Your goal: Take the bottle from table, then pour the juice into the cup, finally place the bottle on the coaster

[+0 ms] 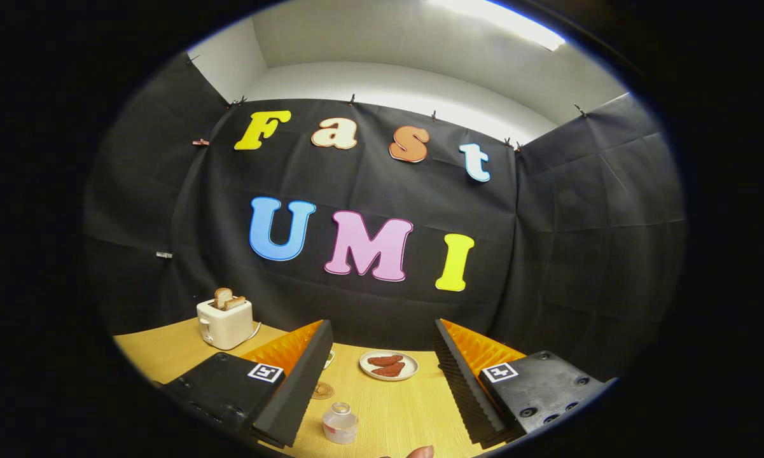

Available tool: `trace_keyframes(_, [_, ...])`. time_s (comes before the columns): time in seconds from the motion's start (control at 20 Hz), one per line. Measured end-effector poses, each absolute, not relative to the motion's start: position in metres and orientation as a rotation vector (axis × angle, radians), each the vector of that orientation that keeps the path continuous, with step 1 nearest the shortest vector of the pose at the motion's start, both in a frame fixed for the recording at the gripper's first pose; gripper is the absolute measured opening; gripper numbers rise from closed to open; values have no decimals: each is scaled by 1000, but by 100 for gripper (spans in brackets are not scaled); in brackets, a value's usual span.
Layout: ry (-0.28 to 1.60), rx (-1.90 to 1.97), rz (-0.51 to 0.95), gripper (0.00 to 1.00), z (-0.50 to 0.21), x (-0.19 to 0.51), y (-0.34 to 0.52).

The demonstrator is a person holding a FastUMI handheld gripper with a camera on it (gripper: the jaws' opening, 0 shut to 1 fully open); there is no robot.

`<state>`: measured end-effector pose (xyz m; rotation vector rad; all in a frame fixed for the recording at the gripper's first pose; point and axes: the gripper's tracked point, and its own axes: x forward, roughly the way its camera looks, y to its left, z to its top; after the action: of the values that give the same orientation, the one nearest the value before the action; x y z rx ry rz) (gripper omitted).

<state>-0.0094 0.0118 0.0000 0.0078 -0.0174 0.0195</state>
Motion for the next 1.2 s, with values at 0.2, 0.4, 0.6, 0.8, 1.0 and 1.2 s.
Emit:
trace_keyframes(0.2, [-24, 9, 31, 97, -2, -11, 17])
trace_keyframes(0.4, [-29, 6, 39, 97, -9, -13, 23])
trace_keyframes(0.6, [-56, -8, 54, 97, -20, -12, 34])
trace_keyframes(0.8, [-66, 0, 87, 97, -38, -13, 48])
trace_keyframes(1.0, [-61, 10, 116, 97, -66, -12, 60])
trace_keyframes(1.2, [-31, 28, 115, 97, -101, -10, 66])
